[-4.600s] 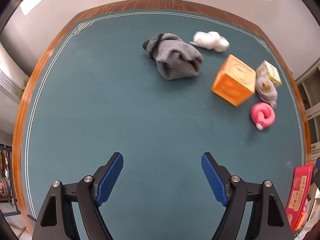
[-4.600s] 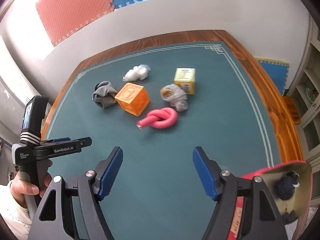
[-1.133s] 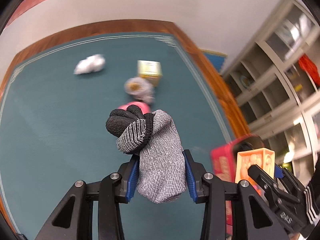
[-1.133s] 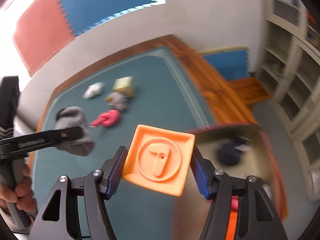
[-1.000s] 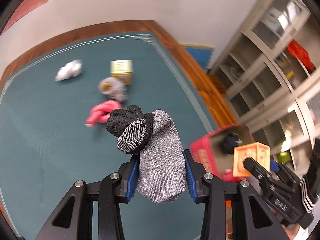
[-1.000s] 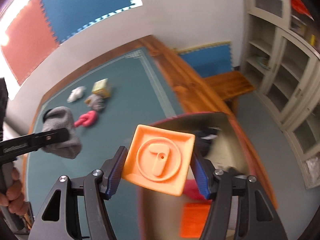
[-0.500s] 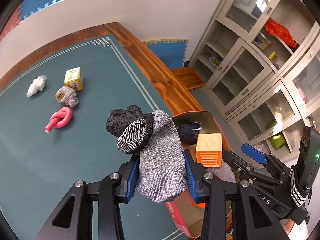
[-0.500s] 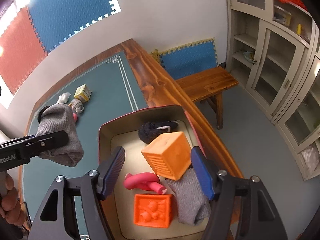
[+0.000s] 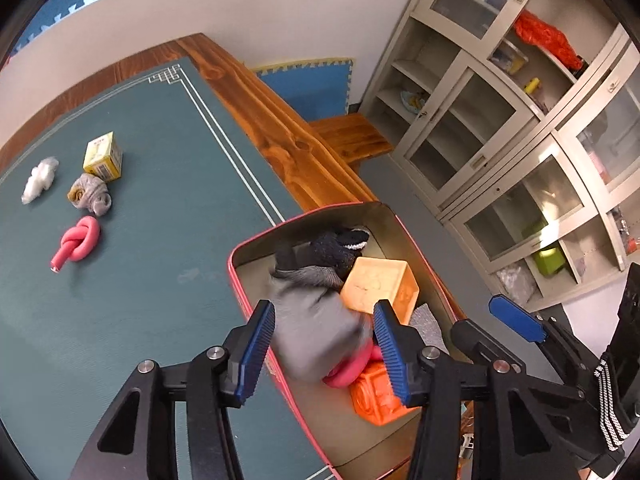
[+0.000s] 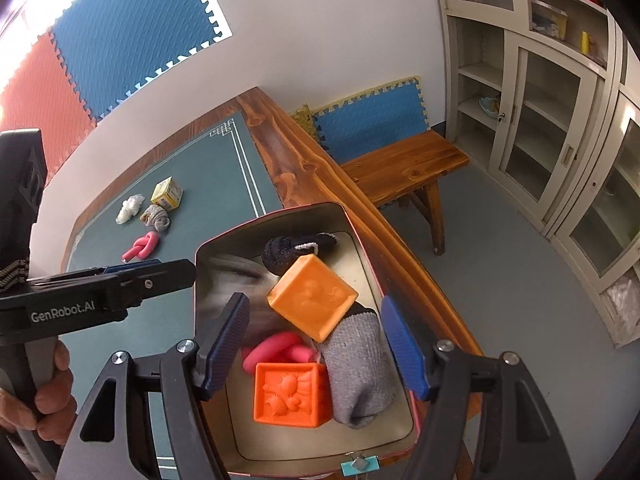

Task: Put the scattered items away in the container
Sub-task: 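Carry the socks and orange cube to the red box and release them inside, then move both tools back over the table toward the bag and rolled sock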

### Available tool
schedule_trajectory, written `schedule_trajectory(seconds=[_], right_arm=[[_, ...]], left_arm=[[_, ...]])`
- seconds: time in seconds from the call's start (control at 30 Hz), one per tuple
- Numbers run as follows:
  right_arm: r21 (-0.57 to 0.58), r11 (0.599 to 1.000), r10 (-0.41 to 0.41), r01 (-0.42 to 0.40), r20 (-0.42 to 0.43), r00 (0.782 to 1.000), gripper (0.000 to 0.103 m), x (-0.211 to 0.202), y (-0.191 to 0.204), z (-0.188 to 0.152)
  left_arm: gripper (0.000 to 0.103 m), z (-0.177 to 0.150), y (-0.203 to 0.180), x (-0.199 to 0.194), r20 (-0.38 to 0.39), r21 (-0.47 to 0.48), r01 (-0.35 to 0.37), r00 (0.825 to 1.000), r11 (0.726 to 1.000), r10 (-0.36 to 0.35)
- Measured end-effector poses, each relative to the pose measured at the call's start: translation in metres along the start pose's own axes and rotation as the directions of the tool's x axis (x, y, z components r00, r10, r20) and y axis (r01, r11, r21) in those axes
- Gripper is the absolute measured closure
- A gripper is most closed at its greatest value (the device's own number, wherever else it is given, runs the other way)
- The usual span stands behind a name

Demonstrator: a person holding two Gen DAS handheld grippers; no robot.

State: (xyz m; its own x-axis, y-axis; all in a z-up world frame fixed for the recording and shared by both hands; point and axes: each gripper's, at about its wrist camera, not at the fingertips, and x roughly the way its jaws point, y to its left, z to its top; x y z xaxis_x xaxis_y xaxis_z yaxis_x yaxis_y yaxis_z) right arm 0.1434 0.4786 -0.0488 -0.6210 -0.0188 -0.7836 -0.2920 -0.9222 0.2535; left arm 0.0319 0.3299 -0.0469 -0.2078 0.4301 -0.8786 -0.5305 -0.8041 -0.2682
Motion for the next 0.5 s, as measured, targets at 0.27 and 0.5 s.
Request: schedule_trajectory(seconds=[0.27,0.5], right_arm=[[-0.019,1.000,0.024,-0.024,-0.002,1.000,0.031,0.003,0.013,0.002],[-0.057,0.996,0.066,-0.068,-0.031,0.997,0.031,0.019,0.043,0.005]], left_arm=[[0.050,-0.003,0.021,-0.013,0.026,-0.049,-0.032,0.999,0.998,0.033],[0.039,-0.013,0.065,-0.027,0.040,-0.140,-0.075,0.996,0.987,0.081]])
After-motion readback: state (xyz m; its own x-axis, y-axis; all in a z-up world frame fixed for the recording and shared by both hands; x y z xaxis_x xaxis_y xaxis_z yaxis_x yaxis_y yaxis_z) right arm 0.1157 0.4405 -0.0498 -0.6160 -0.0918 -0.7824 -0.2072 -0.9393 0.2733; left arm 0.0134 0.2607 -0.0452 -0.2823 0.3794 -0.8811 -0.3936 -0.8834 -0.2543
